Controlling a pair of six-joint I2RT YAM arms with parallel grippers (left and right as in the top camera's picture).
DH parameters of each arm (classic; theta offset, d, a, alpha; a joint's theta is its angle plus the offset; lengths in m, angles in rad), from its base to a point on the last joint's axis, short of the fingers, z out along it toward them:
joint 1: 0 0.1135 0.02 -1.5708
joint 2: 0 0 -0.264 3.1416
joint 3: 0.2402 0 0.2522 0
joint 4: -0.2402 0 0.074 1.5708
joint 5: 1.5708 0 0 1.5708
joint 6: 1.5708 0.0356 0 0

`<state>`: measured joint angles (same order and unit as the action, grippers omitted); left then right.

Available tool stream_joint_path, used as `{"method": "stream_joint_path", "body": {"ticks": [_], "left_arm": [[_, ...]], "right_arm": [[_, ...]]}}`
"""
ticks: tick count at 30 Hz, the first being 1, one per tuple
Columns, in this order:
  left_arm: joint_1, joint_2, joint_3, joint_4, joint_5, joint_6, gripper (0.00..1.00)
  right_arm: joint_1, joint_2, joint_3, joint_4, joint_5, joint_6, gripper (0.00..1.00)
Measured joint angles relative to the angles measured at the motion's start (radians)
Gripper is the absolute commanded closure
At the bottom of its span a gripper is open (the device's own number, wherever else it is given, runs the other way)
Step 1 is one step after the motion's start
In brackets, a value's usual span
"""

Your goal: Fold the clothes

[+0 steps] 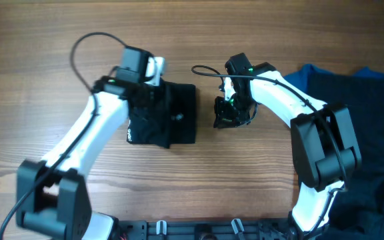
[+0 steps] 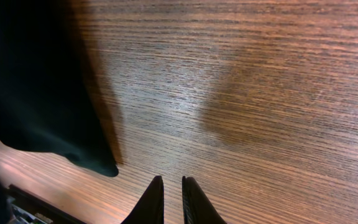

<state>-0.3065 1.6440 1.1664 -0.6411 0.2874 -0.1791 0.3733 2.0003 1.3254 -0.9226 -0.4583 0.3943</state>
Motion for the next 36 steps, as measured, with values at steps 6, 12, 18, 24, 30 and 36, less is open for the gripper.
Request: {"method": "stream_joint_path", "body": {"ticks": [6,12,18,24,30,36], "left_arm": [[-0.059,0.051,0.03,-0.059,-0.003,-0.014,0.53],[0.082,-0.007,0.188,-0.216,-0.06,-0.016,0.62],[0.168,0.032,0.192,-0.354,-0.085,-0.017,0.66],[0.169,0.171,0.179,-0.352,-0.089,0.016,0.73],[0.169,0.291,0.177,-0.31,-0.088,0.047,0.74],[0.169,0.297,0.177,-0.293,-0.089,0.047,0.71]], "right_arm": [[-0.005,0.0,0.0,-0.002,0.002,-0.008,0.83],[-0.051,-0.008,-0.001,0.049,-0.006,-0.094,0.48],[-0.032,-0.062,-0.001,0.218,-0.207,-0.212,0.45],[0.113,-0.062,-0.001,0.254,-0.185,-0.182,0.96],[0.095,-0.063,0.009,0.22,-0.116,-0.125,0.96],[-0.035,-0.157,0.045,0.171,-0.056,-0.108,0.72]]}}
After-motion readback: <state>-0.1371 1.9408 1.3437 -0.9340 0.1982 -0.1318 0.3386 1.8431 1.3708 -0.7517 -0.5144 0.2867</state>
